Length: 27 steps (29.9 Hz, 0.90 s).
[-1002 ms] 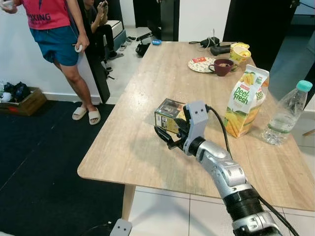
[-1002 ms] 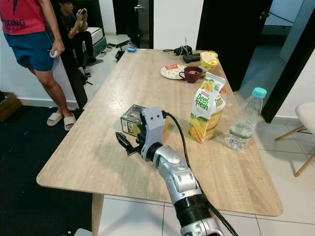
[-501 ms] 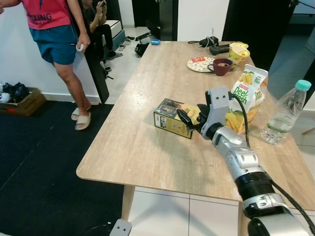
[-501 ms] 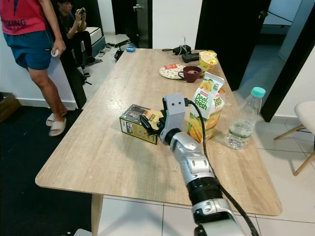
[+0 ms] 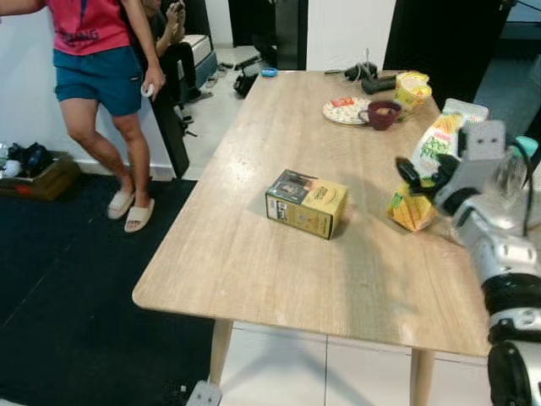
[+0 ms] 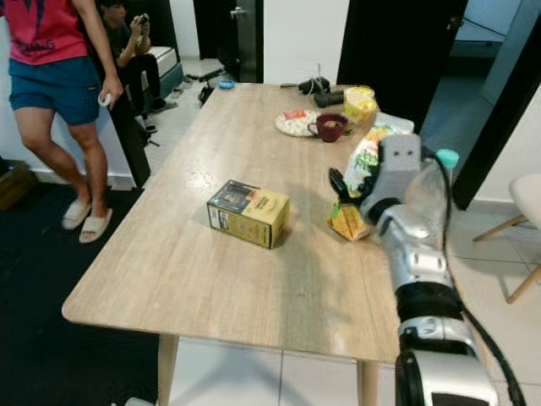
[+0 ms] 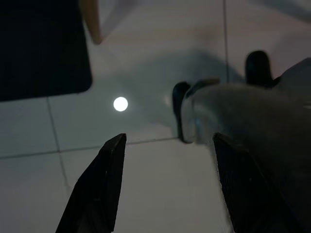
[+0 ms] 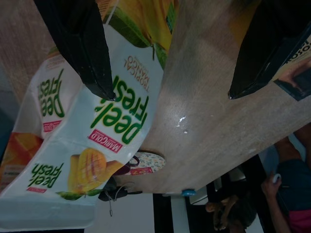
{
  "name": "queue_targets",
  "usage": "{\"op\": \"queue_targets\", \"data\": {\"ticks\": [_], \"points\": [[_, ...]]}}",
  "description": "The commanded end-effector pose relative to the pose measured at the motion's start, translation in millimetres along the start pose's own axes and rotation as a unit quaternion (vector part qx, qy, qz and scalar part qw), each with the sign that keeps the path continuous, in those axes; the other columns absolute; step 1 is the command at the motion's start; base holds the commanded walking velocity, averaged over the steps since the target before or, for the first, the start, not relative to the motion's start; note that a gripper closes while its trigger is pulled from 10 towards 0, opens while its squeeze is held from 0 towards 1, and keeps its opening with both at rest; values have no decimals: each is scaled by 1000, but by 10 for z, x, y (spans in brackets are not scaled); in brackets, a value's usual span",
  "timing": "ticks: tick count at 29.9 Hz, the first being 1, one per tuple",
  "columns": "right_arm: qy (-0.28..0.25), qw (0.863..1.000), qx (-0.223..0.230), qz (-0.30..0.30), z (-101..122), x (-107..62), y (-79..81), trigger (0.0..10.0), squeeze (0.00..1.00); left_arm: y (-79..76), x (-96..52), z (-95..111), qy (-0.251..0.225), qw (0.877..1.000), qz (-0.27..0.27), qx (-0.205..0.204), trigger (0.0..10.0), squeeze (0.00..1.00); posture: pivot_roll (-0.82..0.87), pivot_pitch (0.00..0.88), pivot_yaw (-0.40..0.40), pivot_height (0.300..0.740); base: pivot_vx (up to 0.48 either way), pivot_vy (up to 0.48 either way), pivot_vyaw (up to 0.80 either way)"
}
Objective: Restocking fridge
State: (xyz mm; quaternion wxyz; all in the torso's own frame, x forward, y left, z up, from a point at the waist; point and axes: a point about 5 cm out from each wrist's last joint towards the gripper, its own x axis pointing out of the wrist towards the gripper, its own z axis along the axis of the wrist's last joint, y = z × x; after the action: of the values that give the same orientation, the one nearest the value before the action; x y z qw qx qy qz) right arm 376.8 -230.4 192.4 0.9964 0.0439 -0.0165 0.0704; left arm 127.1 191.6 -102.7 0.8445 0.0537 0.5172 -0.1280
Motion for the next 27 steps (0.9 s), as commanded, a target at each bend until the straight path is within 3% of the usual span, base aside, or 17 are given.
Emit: {"op": "queue_targets", "data": {"ticks": [1,11,16,19,22,23,27], "points": [[5,1000,4,3,-18,-27,-10,10000,0,20,-22,-82,14,1000,1,-5,10000,0,-3,0,-67,740,0,0,0],[11,999,19,40,-125,11,159,10000,0,-124,-13,-177,17,999,-13,-25,10000,0,22,0,-53,740,0,0,0],[24,998,21,60,-199,-1,217,10000,0,-88,-24,-189,20,999,-9,-23,10000,0,25,0,-53,740,0,0,0],[42,989,10,140,-269,-78,347,10000,0,-23,-37,-180,19,1000,-3,-23,10000,0,29,0,-48,740,0,0,0],[44,985,8,166,-276,-107,380,10000,0,-3,-42,-177,20,1000,-2,-20,10000,0,34,0,-44,740,0,0,0],[41,978,13,204,-278,-147,427,10000,0,19,-45,-169,20,1000,0,-13,10000,0,40,0,-43,740,0,0,0],[31,964,14,263,-240,-199,518,10000,0,47,-40,-121,14,1000,5,-15,10000,0,51,0,-55,740,0,0,0]]}}
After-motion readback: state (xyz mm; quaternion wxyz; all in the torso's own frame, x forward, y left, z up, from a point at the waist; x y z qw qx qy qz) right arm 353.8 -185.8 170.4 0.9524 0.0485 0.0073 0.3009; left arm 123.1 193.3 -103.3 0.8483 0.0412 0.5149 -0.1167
